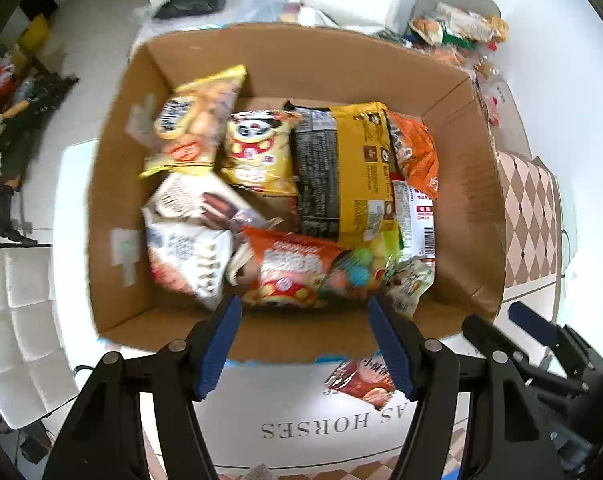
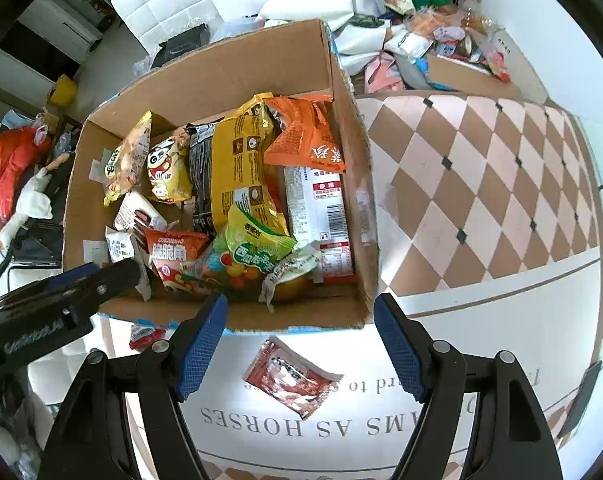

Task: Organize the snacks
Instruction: 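Withdraw both tools from the box toward the last two packs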

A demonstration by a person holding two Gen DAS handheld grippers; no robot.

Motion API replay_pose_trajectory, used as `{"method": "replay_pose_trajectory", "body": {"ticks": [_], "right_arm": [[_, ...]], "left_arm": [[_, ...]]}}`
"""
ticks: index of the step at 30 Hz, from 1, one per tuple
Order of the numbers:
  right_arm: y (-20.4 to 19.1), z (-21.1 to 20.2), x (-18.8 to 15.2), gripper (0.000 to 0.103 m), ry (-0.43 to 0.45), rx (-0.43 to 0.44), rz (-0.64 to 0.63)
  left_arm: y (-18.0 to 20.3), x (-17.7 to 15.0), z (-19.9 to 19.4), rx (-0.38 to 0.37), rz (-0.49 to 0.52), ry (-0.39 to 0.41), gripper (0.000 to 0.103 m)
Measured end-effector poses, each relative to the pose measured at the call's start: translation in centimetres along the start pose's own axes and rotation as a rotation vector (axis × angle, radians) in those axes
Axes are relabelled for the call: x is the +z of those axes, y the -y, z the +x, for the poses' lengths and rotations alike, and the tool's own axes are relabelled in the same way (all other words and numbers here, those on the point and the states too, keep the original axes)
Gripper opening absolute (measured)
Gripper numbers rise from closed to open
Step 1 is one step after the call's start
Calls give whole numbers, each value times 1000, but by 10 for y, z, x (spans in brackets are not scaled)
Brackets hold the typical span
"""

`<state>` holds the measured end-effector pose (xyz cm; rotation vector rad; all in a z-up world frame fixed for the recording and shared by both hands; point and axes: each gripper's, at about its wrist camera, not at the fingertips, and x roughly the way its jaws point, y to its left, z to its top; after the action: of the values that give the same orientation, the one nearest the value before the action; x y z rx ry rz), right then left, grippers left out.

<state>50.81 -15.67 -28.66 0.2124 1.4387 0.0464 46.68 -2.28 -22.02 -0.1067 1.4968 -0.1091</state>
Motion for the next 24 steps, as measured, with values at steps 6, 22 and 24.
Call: {"method": "replay_pose_trajectory", "body": {"ticks": [6,22,24], "right_arm": [[-10,-19,-20,82,51,-31,-26],[-39,-100,-75,95,240,-101,-81],[-43,-110,-81,95,263,-104,-90]], "left_arm": [[-8,-32,-25,77,22,101,64],[-21,-86,-103,118,-23,334,98],[-22,-93,-115,116,-28,367,98]]}}
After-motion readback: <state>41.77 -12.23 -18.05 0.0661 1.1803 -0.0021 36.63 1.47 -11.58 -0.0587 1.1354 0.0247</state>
